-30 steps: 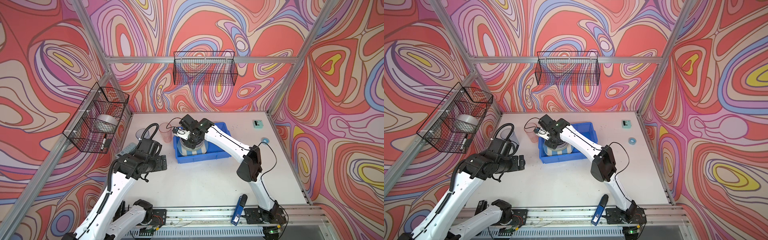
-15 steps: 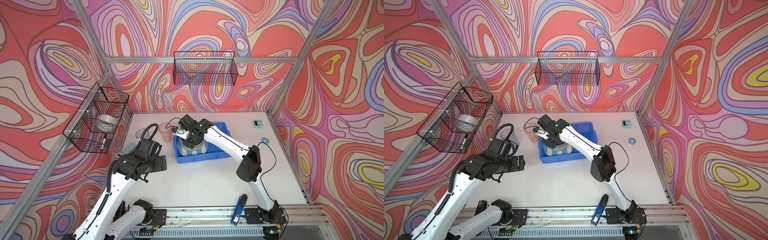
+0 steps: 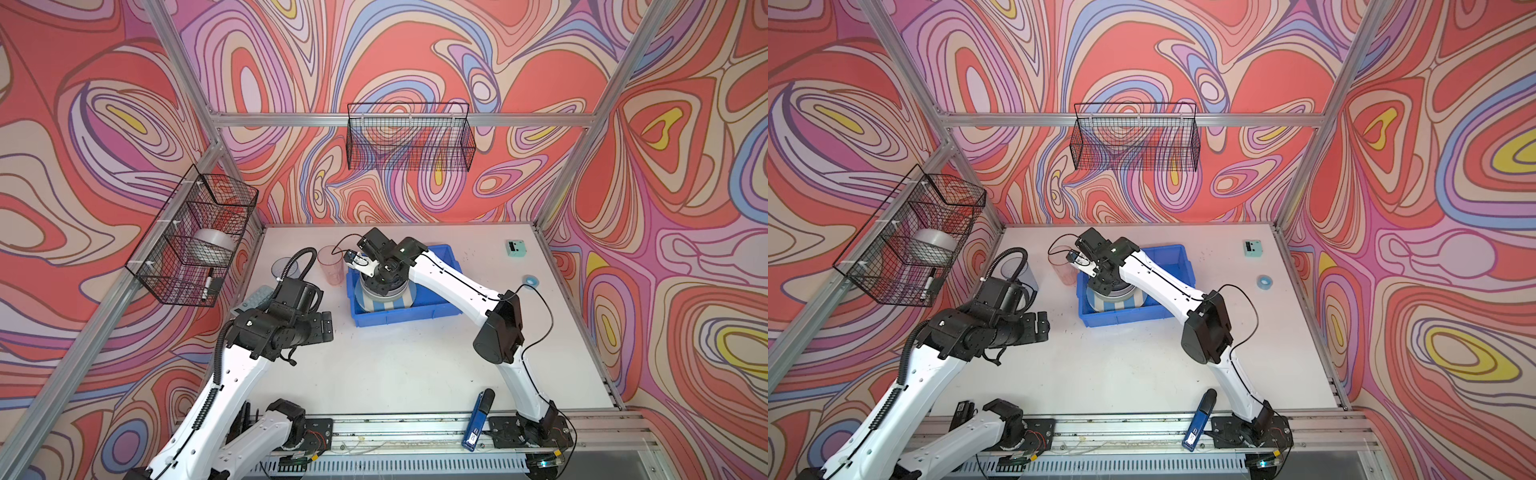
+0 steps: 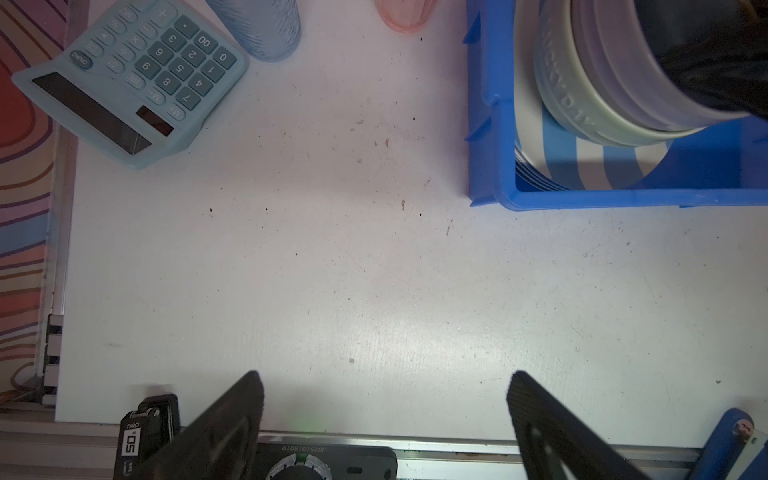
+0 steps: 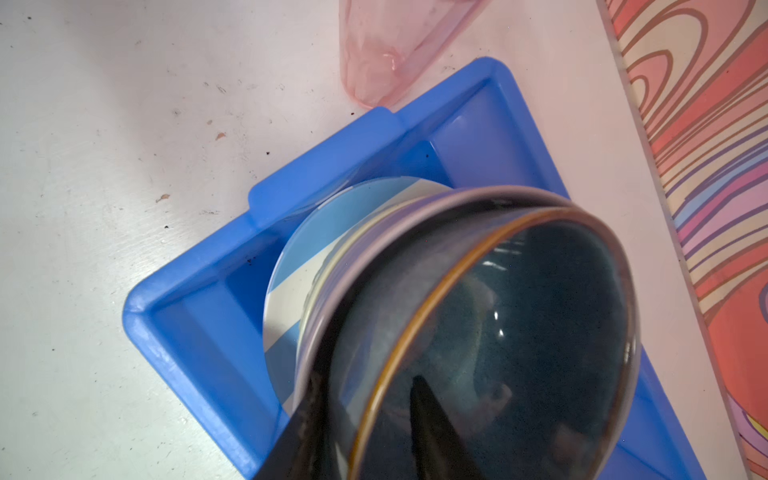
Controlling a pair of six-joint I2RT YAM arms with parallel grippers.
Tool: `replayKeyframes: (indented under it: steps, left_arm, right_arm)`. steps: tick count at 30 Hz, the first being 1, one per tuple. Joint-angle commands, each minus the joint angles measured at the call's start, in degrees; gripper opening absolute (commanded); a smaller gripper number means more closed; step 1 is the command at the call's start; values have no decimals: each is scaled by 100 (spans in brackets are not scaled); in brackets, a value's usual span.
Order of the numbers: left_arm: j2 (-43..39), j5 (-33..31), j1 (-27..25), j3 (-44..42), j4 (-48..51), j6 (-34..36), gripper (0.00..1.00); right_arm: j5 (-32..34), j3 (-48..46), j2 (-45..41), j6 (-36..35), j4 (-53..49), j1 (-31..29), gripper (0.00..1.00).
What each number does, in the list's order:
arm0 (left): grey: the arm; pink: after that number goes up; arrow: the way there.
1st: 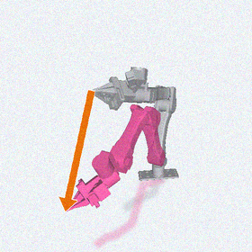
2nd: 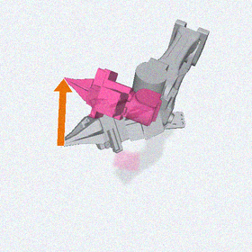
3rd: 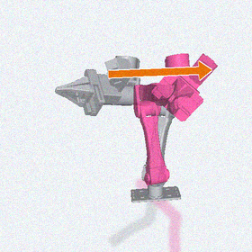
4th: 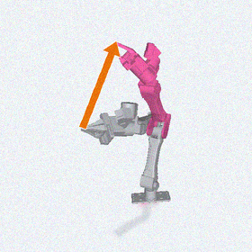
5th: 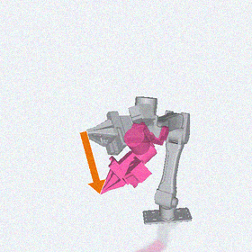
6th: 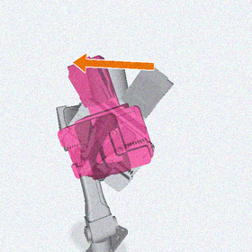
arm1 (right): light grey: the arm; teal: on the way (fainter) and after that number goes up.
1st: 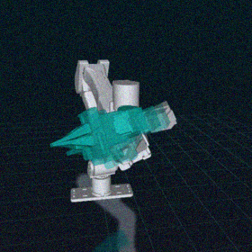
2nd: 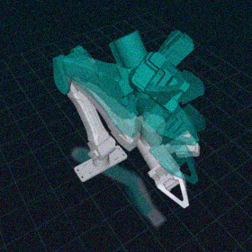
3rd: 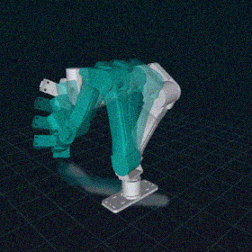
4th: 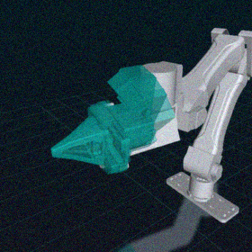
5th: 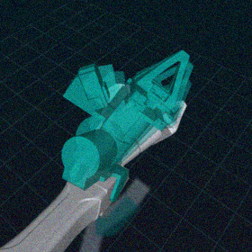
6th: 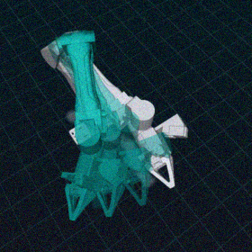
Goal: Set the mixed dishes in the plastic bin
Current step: 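Lower the dark teal bowl onto the lavender bowl in the bin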
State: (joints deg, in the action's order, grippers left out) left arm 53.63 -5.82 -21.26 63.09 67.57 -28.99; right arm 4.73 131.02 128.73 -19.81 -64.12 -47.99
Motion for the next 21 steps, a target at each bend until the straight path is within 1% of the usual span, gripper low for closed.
replayKeyframes:
  steps: [1,9,14,18,21]
  left_arm:
    - [17,-7,52,93,191,-62,95]
    - [49,4,57,131,195,-54,95]
    - [67,9,52,151,186,-45,95]
    - [102,11,57,158,153,-62,95]
    - [147,10,57,142,107,-89,95]
  right_arm:
    - [-56,117,-276,133,21,-4,37]
    - [-212,131,-416,288,14,8,42]
    - [-249,169,-452,396,-26,35,42]
    - [-256,178,-537,591,-38,92,41]
    - [-306,90,-709,865,10,163,41]
